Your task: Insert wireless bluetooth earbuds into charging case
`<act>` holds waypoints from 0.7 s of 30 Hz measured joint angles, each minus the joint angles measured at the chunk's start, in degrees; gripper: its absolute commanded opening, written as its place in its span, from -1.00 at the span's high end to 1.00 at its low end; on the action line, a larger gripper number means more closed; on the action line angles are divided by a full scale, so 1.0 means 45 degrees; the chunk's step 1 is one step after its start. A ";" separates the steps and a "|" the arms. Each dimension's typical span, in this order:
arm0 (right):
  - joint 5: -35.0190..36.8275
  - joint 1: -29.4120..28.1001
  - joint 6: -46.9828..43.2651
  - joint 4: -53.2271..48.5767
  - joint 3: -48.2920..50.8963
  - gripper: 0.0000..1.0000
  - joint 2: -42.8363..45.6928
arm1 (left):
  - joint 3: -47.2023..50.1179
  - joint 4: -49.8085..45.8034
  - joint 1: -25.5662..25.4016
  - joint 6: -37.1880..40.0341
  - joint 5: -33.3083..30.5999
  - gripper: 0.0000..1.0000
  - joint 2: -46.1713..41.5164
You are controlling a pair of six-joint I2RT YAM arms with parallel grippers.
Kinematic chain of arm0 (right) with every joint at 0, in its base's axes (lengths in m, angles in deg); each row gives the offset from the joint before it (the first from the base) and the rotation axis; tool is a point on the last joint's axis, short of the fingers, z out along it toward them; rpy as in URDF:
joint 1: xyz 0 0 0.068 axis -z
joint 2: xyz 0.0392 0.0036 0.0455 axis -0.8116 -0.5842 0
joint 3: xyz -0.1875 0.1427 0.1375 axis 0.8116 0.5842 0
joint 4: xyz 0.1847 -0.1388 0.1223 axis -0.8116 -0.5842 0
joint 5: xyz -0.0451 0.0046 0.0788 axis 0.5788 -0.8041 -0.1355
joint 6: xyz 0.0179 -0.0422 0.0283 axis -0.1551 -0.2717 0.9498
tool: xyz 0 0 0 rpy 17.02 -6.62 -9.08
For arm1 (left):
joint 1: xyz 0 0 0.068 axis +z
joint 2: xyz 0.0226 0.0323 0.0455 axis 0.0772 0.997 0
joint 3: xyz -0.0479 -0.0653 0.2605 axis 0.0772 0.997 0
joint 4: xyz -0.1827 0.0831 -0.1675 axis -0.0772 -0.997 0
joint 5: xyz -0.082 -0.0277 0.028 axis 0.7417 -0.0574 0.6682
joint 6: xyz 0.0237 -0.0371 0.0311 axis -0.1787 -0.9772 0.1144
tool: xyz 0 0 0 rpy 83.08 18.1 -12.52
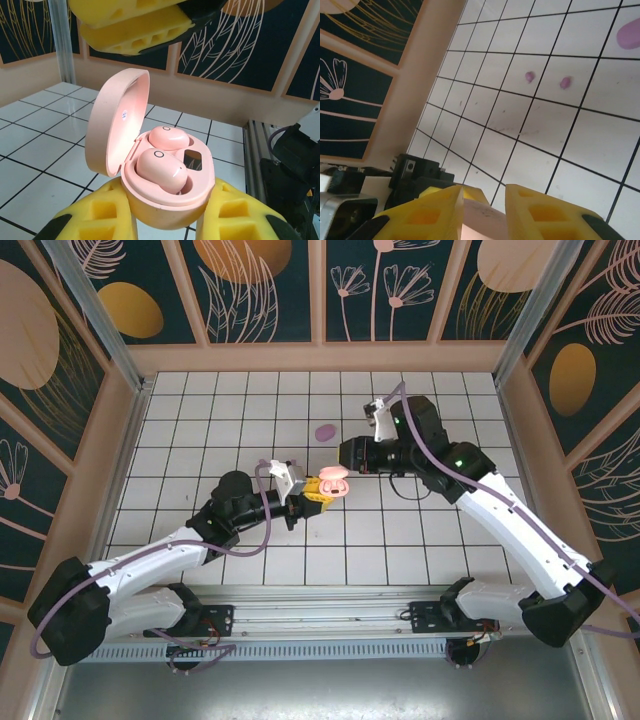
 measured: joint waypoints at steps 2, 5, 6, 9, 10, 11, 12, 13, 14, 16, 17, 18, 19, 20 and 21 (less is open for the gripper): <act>-0.0160 -0.0053 0.0063 0.0034 0.0393 0.44 0.0117 | 0.0000 0.0005 0.0000 0.0000 -0.0044 0.87 0.0000; -0.0262 -0.0185 0.0248 0.0078 0.0860 0.44 0.0413 | 0.0005 -0.0155 0.0000 -0.0010 -0.0155 0.87 0.0083; -0.0325 -0.0262 0.0287 0.0034 0.0957 0.44 0.0525 | 0.0000 -0.0117 0.0000 -0.0010 -0.0194 0.87 0.0117; -0.0423 -0.0525 0.0340 -0.0175 0.1069 0.43 0.0714 | -0.0039 0.0015 0.0000 -0.0015 -0.0228 0.88 0.0136; -0.0423 -0.0583 0.0369 -0.0272 0.1073 0.43 0.0763 | -0.0044 0.0053 0.0000 -0.0019 -0.0233 0.87 0.0151; -0.0423 -0.0593 0.0384 -0.0340 0.1088 0.41 0.0835 | -0.0058 0.0087 0.0000 -0.0044 -0.0238 0.87 0.0160; -0.0384 -0.0597 0.0423 -0.0398 0.1112 0.38 0.0947 | -0.0068 0.0107 0.0000 -0.0053 -0.0262 0.87 0.0180; -0.0330 -0.0597 0.0452 -0.0437 0.1146 0.34 0.1073 | -0.0078 0.0107 0.0000 -0.0058 -0.0277 0.87 0.0185; -0.0223 -0.0583 0.0559 -0.0466 0.1185 0.27 0.1239 | -0.0087 0.0107 0.0000 -0.0092 -0.0282 0.87 0.0185; -0.0034 -0.0539 0.0743 -0.0452 0.1331 0.15 0.1603 | -0.0092 0.0151 0.0000 -0.0151 -0.0287 0.87 0.0185; 0.0000 -0.0461 0.0879 -0.0423 0.1447 0.10 0.1836 | -0.0092 0.0175 0.0000 -0.0194 -0.0296 0.87 0.0185; 0.0005 -0.0369 0.1025 -0.0330 0.1593 0.05 0.2059 | -0.0092 0.0194 0.0000 -0.0219 -0.0325 0.87 0.0185; -0.0005 -0.0267 0.1156 -0.0175 0.1758 0.01 0.2249 | -0.0092 0.0204 0.0000 -0.0248 -0.0330 0.87 0.0185; -0.0049 -0.0170 0.1345 0.0034 0.1967 -0.02 0.2429 | -0.0092 0.0209 0.0000 -0.0296 -0.0330 0.87 0.0180; -0.0126 -0.0102 0.1540 0.0277 0.2191 -0.03 0.2574 | -0.0092 0.0214 0.0000 -0.0340 -0.0330 0.87 0.0180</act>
